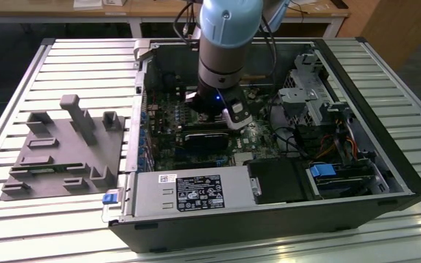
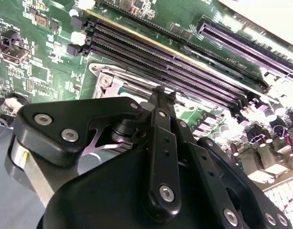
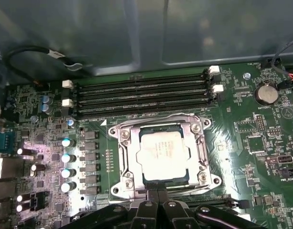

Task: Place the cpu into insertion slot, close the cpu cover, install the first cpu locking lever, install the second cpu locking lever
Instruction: 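Install the second cpu locking lever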

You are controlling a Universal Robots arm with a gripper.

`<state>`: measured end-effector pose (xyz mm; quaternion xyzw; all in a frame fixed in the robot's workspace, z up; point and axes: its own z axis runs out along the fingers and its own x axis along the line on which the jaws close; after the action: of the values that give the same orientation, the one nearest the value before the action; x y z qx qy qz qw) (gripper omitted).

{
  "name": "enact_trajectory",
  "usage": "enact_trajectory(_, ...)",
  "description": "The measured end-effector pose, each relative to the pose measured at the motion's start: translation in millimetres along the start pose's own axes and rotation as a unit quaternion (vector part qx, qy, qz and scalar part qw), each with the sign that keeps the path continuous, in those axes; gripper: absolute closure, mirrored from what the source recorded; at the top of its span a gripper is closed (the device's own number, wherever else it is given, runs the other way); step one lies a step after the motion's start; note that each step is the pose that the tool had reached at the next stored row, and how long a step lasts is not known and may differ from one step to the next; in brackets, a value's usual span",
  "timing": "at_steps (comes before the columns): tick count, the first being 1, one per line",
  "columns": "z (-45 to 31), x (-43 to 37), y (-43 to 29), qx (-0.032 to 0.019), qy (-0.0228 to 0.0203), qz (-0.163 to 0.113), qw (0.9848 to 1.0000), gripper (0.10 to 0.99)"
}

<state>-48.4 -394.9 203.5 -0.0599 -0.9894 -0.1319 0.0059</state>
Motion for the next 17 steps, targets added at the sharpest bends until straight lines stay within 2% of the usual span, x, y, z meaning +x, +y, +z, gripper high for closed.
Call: enact_trajectory(17, 6.6, -3.1, 24.6, 0.0144, -0.0018, 0.000, 0.9999, 0.984)
